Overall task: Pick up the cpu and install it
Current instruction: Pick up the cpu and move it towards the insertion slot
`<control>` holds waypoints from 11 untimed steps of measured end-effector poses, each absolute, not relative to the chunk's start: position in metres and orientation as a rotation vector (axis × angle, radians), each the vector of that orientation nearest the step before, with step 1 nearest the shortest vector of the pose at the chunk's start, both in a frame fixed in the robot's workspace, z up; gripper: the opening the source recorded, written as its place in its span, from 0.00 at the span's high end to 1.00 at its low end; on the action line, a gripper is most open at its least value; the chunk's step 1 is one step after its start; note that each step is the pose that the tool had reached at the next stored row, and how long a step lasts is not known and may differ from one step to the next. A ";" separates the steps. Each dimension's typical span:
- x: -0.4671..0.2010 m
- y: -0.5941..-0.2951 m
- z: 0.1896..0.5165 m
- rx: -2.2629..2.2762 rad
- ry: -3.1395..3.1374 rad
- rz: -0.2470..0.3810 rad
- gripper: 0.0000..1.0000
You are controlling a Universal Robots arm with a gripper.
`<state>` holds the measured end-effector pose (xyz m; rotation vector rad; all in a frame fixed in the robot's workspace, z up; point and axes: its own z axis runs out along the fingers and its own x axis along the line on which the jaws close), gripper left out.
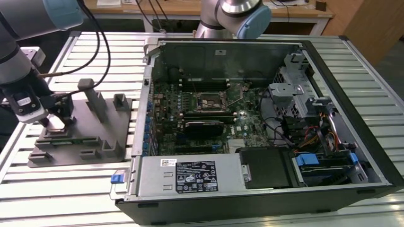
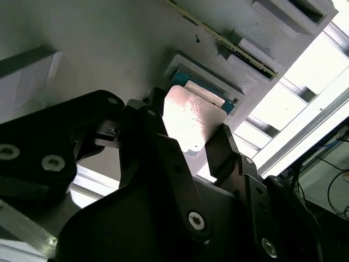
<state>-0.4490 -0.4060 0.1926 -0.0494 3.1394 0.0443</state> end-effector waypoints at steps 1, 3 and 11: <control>-0.449 -0.406 0.194 -0.049 3.139 0.044 0.46; -0.449 -0.406 0.197 -0.049 3.139 0.044 0.46; -0.449 -0.406 0.208 -0.050 3.139 0.044 0.46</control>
